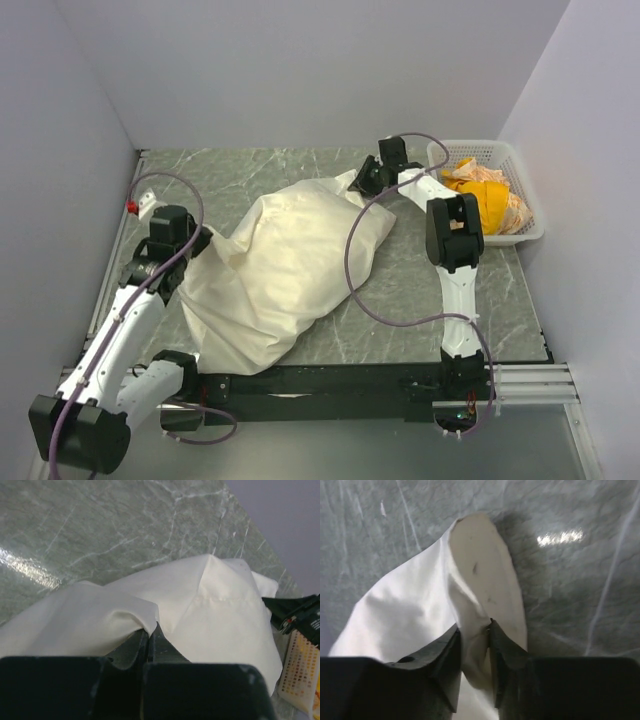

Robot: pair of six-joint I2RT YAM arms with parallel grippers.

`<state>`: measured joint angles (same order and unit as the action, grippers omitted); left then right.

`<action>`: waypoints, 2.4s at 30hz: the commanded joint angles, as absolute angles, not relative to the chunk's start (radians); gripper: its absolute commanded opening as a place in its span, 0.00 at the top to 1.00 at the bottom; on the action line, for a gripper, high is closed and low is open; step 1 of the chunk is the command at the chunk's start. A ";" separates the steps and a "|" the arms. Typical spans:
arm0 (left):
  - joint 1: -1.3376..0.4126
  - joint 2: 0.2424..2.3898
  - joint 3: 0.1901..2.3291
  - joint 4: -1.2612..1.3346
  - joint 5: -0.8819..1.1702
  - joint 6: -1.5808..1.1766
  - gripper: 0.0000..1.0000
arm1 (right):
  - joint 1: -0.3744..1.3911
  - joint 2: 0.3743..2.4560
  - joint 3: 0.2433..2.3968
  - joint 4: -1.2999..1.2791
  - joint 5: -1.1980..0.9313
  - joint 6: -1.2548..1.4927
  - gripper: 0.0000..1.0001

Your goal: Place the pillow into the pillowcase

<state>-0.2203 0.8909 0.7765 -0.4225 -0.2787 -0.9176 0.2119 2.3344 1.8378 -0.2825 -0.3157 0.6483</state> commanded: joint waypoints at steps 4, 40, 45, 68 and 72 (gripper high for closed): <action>-0.079 0.988 1.009 -0.333 -0.210 -0.839 0.99 | 0.204 2.132 1.899 -0.390 -0.307 0.604 1.00; 0.658 1.199 1.606 -0.324 0.248 -0.934 0.99 | -0.192 1.273 1.922 -0.495 -0.425 0.831 1.00; 0.667 1.313 1.788 -0.364 0.388 -0.953 0.99 | -0.196 1.293 1.964 -0.540 -0.433 0.836 1.00; 0.187 1.447 1.400 -0.393 -0.181 -0.776 0.17 | 0.132 1.607 1.581 -0.498 -0.089 0.614 0.06; 0.156 1.168 1.084 -0.351 -0.325 -0.888 0.17 | 0.176 1.340 1.121 -0.330 -0.091 0.656 0.05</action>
